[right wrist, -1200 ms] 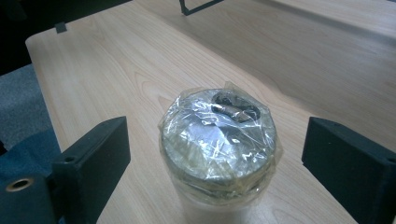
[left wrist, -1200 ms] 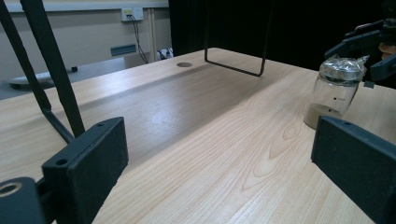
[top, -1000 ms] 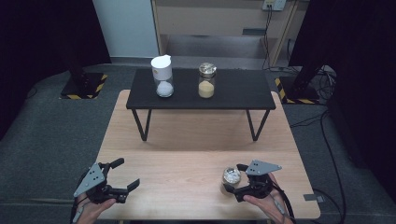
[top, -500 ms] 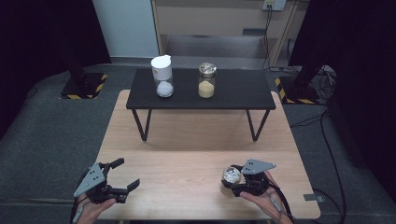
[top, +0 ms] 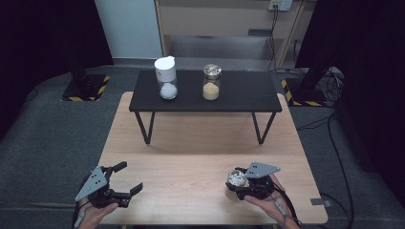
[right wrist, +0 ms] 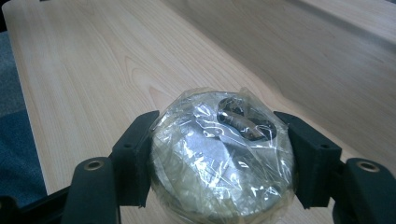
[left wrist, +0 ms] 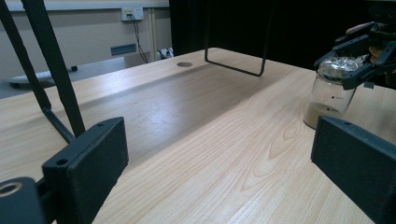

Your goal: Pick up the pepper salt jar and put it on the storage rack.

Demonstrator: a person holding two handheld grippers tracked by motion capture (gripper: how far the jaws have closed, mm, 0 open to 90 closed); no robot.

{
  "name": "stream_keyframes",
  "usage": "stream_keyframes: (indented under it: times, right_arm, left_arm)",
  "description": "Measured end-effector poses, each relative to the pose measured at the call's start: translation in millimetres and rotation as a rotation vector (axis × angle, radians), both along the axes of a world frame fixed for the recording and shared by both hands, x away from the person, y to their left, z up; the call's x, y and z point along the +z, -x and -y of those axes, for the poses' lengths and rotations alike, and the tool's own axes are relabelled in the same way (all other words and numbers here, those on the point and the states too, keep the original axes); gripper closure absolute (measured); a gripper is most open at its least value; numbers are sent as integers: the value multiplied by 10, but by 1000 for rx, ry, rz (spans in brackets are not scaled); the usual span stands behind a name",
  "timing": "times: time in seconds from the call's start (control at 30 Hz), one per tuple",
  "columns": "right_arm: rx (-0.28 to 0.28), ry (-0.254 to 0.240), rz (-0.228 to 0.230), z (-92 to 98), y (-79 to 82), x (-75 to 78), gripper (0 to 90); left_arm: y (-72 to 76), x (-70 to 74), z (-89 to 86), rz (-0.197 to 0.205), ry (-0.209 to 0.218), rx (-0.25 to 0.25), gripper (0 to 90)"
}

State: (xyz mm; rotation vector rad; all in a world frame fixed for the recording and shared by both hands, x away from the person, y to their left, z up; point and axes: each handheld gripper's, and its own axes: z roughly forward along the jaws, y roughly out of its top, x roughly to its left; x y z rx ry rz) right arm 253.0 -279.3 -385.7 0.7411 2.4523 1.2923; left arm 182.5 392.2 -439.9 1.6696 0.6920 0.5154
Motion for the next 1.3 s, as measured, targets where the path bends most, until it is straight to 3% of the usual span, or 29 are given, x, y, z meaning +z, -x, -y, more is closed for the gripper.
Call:
stream_keyframes:
  times: [0.23,0.9,1.3]
  right_arm:
    - [0,4,-2,16,-36,101,353]
    - [16,14,-3,60,-216,622,354]
    - [-1,-5,0,107,-282,889,354]
  left_arm:
    - [-2,-1,1,-1,0,0,28]
    - [-5,-2,0,-2,1,-2,29]
    - [-6,-6,-3,-1,4,-3,29]
